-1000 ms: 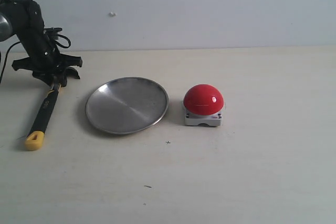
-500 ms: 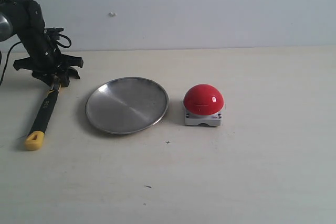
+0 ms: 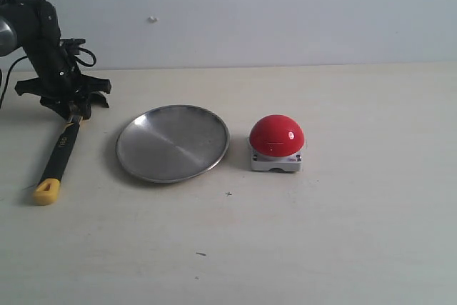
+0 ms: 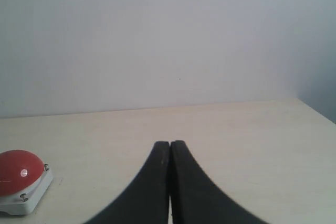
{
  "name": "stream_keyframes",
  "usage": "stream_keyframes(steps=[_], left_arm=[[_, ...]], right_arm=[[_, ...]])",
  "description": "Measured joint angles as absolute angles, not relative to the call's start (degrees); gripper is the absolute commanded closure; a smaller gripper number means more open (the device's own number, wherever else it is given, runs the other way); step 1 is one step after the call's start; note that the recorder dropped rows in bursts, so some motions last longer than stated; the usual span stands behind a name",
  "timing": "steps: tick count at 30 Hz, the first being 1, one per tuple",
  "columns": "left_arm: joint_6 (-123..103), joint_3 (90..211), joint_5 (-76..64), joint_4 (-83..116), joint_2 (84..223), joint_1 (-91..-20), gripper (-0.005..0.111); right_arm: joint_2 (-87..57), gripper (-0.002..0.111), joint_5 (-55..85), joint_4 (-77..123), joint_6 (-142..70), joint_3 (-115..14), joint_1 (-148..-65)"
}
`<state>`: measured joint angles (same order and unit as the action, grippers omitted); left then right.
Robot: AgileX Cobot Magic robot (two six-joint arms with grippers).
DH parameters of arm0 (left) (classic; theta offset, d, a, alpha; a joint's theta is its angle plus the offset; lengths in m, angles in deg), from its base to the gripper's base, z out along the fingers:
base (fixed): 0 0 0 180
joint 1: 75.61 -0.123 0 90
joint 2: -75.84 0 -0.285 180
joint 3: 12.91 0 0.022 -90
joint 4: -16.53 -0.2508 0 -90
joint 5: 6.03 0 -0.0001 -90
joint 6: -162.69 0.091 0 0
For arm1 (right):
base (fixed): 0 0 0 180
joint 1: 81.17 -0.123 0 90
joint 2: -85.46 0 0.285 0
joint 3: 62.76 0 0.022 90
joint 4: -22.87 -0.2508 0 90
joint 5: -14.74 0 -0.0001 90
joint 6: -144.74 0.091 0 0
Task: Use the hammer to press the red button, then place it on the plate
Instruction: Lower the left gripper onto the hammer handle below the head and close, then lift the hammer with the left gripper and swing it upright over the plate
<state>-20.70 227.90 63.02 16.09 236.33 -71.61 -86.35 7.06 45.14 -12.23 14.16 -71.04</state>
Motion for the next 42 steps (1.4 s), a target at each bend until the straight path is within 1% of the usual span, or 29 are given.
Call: stream_keyframes(steps=[3, 5, 7, 9, 21, 35, 42], left_arm=[[-20.7, 227.9, 63.0, 16.1, 236.3, -71.6, 0.064], [-20.7, 227.9, 63.0, 16.1, 236.3, -71.6, 0.075], [-20.7, 227.9, 63.0, 16.2, 236.3, -71.6, 0.088], [-20.0, 227.9, 63.0, 16.2, 236.3, -71.6, 0.106], [-15.2, 227.7, 64.2, 16.9, 235.4, -71.6, 0.107], [-10.0, 227.5, 64.5, 32.7, 228.5, -71.6, 0.107], [-6.8, 220.8, 64.5, 37.6, 225.4, -71.6, 0.107]], right_arm=[[-86.3, 0.108, 7.1, 45.1, -12.2, 14.2, -71.0], [-86.3, 0.108, 7.1, 45.1, -12.2, 14.2, -71.0], [-86.3, 0.108, 7.1, 45.1, -12.2, 14.2, -71.0], [-86.3, 0.108, 7.1, 45.1, -12.2, 14.2, -71.0], [-86.3, 0.108, 7.1, 45.1, -12.2, 14.2, -71.0], [-86.3, 0.108, 7.1, 45.1, -12.2, 14.2, -71.0], [-86.3, 0.108, 7.1, 45.1, -12.2, 14.2, -71.0]])
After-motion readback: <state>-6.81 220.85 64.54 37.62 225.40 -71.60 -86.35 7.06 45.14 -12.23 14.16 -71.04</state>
